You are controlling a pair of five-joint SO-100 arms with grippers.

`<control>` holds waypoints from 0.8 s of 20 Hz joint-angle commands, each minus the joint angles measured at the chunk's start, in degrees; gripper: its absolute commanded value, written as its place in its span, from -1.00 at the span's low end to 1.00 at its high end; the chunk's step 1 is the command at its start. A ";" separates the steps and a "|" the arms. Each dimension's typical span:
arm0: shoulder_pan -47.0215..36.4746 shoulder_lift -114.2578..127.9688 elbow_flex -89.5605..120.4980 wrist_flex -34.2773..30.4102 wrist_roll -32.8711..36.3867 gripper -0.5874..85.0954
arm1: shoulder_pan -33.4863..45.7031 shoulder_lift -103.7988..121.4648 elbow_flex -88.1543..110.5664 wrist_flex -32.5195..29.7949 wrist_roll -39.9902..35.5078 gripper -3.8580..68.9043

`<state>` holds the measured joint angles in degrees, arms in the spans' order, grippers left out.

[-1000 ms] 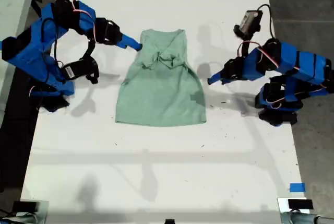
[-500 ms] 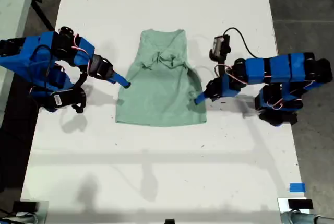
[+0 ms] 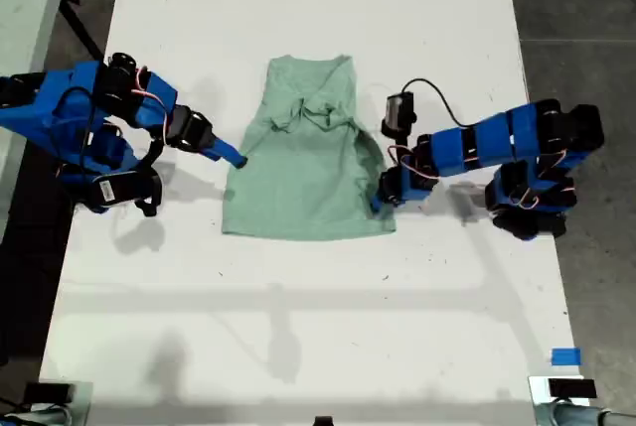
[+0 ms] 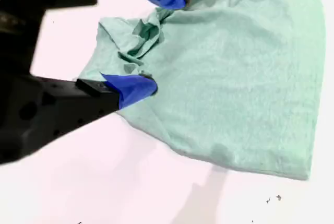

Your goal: Fold t-shirt

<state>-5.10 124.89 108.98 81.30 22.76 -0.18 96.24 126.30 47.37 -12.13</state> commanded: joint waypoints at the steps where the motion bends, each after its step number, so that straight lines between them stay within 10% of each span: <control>1: -0.88 1.85 -0.35 -0.26 0.09 -0.35 | -0.62 -0.97 -1.23 -0.70 1.14 -0.92; 10: -0.62 4.57 2.11 -0.62 -0.26 -0.36 | -2.46 0.44 -27.77 21.71 -1.93 -0.93; 16: -0.53 7.47 4.22 -0.88 -0.70 -0.37 | -5.01 -18.37 -54.32 23.55 -2.72 -0.93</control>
<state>-5.27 130.87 113.55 81.30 22.76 -3.78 82.97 83.32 70.05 -13.97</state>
